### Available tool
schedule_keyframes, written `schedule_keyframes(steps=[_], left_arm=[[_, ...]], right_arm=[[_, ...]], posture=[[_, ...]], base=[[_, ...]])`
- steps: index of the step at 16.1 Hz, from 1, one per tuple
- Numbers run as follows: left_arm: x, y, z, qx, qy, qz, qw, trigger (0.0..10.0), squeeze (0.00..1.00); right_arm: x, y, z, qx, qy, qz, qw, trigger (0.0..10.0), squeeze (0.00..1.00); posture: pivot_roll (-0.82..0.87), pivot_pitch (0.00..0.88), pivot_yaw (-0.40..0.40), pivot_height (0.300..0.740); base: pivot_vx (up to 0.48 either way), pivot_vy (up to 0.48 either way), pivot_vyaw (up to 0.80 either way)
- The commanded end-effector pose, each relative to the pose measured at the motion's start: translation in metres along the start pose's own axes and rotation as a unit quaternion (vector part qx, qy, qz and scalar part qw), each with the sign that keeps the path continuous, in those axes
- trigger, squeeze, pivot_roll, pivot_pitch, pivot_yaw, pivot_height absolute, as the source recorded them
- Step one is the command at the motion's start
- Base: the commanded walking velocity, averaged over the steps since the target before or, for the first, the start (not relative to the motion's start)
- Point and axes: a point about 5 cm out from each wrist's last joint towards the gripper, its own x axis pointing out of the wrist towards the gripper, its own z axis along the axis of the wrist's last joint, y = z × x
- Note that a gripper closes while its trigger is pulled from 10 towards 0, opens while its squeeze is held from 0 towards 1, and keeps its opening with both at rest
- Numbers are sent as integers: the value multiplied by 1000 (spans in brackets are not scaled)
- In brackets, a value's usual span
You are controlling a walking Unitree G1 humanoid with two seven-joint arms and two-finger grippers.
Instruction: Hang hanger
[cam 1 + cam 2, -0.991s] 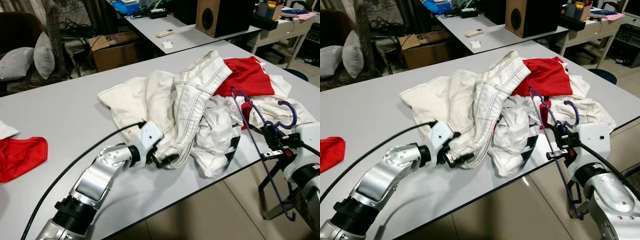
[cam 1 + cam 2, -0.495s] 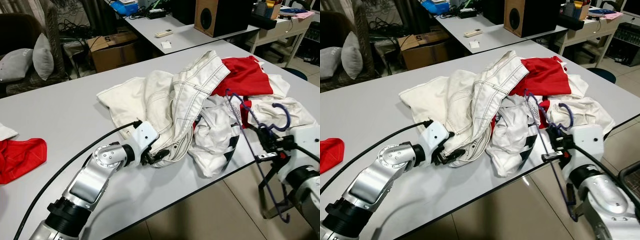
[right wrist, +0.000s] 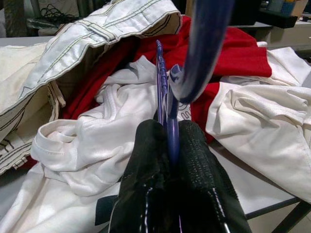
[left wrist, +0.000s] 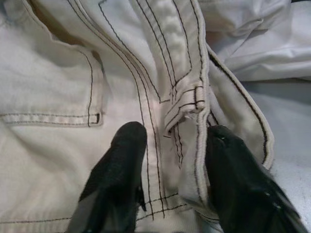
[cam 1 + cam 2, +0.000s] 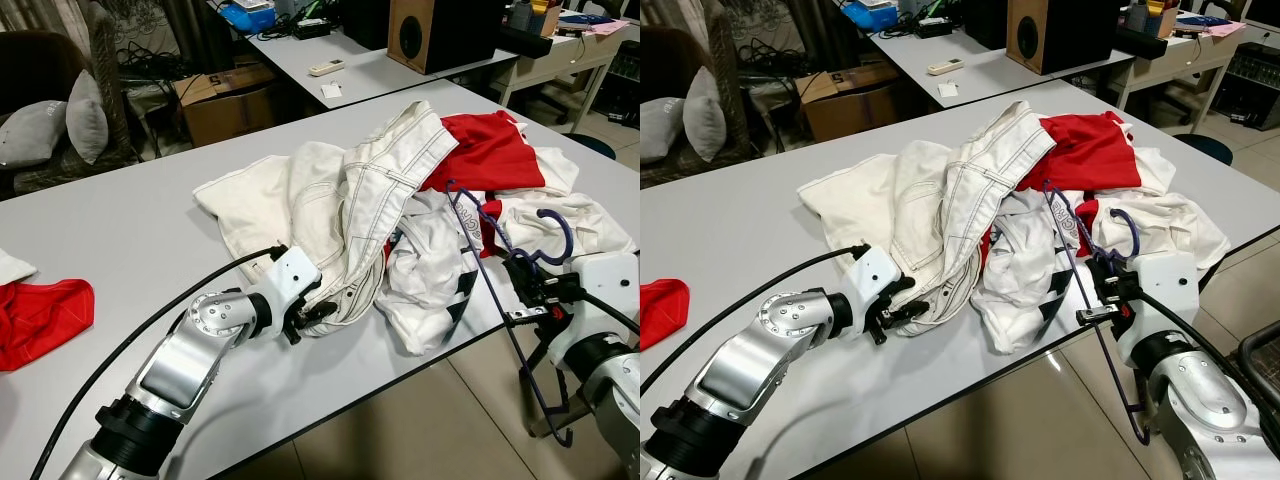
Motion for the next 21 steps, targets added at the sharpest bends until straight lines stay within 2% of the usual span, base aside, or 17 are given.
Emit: schedule_keyframes(steps=[1,5,7,10,11,12,14,15,16,17,18,19,20,21], left_arm=[[-2,2,-3,-12,11,11,1000,0,0],[-2,7,-6,-49,8,42,998,0,0],[-3,10,-2,-65,-11,65,996,0,0],[-9,34,15,-45,-74,147,985,0,0],[-18,52,29,-39,-115,201,972,0,0],[-28,71,43,-41,-154,259,953,0,0],[-69,115,78,-6,-230,367,901,0,0],[-90,127,93,16,-262,397,879,0,0],[-100,131,100,24,-275,395,876,0,0],[-100,130,100,25,-270,382,884,0,0],[-88,119,89,25,-237,327,915,0,0],[-70,102,74,-19,-222,272,936,0,0],[-48,80,62,-66,-208,205,954,5882,0],[-25,55,57,-91,-211,133,964,10000,0]], right_arm=[[-2,3,5,-7,-16,4,1000,10000,0],[-2,5,5,-4,-14,4,1000,10000,0],[-1,8,5,-2,-14,6,1000,10000,0],[1,6,8,-2,-23,5,1000,10000,0],[3,4,12,-4,-34,1,999,10000,0],[5,2,15,-5,-45,-3,999,10000,0],[12,-6,32,-4,-92,-21,996,10000,0],[14,-8,39,4,-111,-26,994,10000,0],[14,-10,42,11,-120,-27,992,10000,0],[14,-10,42,14,-122,-27,992,10000,0],[15,-7,39,17,-117,-21,993,10000,0],[16,-4,35,19,-108,-14,994,10000,0],[16,-1,31,19,-96,-7,995,10000,0],[16,1,25,13,-76,-4,997,10000,0]], posture=[[-154,0,120,740],[-156,0,114,740],[-156,0,111,740],[-150,0,103,740],[-148,0,102,740],[-145,0,100,740],[-135,0,96,740],[-125,0,92,740],[-125,0,92,740],[-110,0,85,740],[-106,0,85,740],[-104,0,86,740],[-109,0,88,740],[-115,0,92,740]], base=[[0,0,0],[0,0,0],[0,0,0],[0,0,0],[0,0,0],[0,0,0],[0,0,0],[0,0,0],[0,0,0],[0,0,0],[0,0,0],[0,0,0],[0,0,0],[0,0,0]])
